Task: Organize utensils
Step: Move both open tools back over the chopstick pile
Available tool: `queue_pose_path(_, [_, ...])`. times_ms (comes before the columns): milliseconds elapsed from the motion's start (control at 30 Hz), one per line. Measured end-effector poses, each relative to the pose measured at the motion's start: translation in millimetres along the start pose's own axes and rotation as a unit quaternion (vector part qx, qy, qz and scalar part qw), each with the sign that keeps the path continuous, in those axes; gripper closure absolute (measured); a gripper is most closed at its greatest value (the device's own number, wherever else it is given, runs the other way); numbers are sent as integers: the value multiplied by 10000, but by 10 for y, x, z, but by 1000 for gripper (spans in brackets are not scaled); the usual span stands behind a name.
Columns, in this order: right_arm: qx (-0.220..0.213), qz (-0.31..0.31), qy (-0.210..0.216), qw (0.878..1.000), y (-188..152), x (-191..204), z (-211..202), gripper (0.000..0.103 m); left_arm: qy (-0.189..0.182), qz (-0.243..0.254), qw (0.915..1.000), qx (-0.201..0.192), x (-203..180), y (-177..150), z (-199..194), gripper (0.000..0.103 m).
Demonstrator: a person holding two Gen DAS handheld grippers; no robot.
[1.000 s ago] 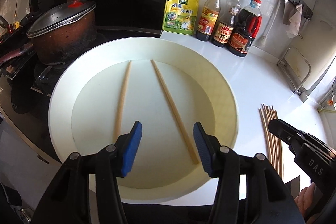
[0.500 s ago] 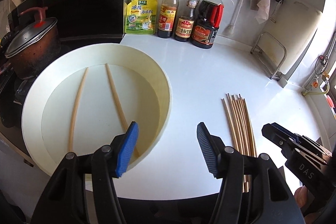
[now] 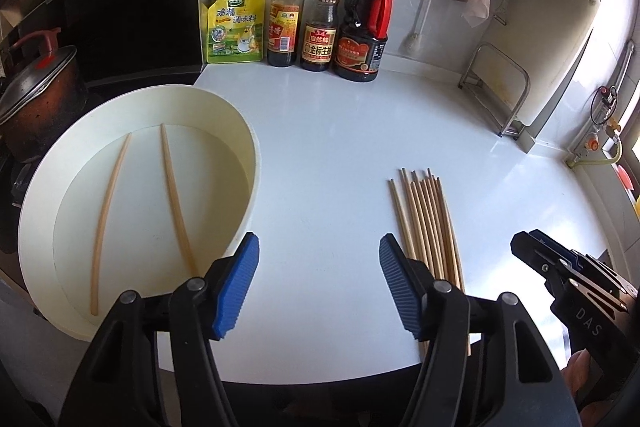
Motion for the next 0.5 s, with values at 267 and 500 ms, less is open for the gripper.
queue_pose_path(267, [32,136,-107,9998,-39,-227,14,74,-35,180,9998,100,-208,-42,95,41])
queue_pose_path(500, [101,296,-100,9995,-117,-416,85,74,-14,277,9994,210,-354,-86,196,41])
Point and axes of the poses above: each gripper's, at about its wrist camera, not at the fingertips, and z roughly the way its jaws point, x to its left, y to its top, the point moved 2 cm from there along z, roughly the way its jaws point, and after that the axes turned 10 degrees about -z, right-handed, at the moved point
